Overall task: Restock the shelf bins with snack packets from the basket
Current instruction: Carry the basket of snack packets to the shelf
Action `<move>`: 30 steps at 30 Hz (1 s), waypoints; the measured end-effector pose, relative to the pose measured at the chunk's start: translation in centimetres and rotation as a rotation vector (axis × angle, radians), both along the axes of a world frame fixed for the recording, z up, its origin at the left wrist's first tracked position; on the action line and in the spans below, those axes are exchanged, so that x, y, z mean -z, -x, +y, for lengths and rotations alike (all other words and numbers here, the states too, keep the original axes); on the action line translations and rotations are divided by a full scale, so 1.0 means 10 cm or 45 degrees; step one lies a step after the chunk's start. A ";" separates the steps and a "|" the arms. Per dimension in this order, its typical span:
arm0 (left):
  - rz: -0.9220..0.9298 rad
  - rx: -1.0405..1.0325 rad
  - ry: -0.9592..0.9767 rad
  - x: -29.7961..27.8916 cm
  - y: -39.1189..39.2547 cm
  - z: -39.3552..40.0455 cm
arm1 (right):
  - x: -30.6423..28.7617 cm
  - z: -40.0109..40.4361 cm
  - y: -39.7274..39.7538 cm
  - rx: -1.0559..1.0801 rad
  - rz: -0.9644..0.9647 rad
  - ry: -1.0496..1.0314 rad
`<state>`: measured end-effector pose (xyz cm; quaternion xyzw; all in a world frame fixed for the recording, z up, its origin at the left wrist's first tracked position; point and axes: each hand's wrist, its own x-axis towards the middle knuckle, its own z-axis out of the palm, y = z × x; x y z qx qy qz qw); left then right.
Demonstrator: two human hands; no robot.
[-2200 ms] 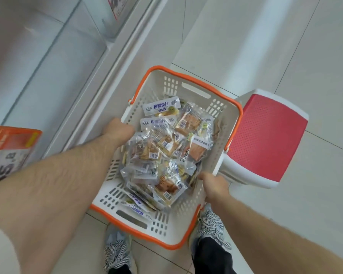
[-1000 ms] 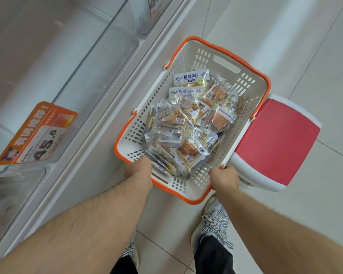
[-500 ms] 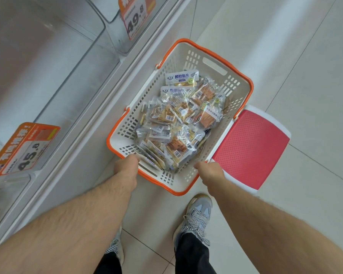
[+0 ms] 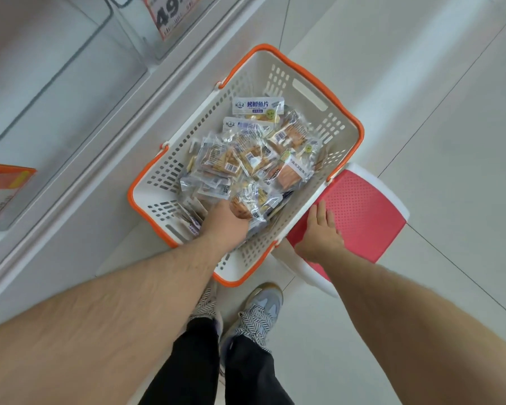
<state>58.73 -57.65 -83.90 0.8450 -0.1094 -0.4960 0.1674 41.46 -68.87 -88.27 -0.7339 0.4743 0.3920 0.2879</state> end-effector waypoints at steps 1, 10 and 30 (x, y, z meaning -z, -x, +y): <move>0.021 0.033 -0.003 0.03 0.06 -0.02 | 0.02 0.06 0.05 0.010 -0.001 -0.008; 0.095 0.222 -0.031 0.05 0.28 -0.26 | -0.05 0.31 0.31 0.172 0.056 -0.217; 0.185 0.124 0.075 -1.26 -0.89 -0.36 | -2.11 -0.66 -1.34 0.131 -0.065 0.040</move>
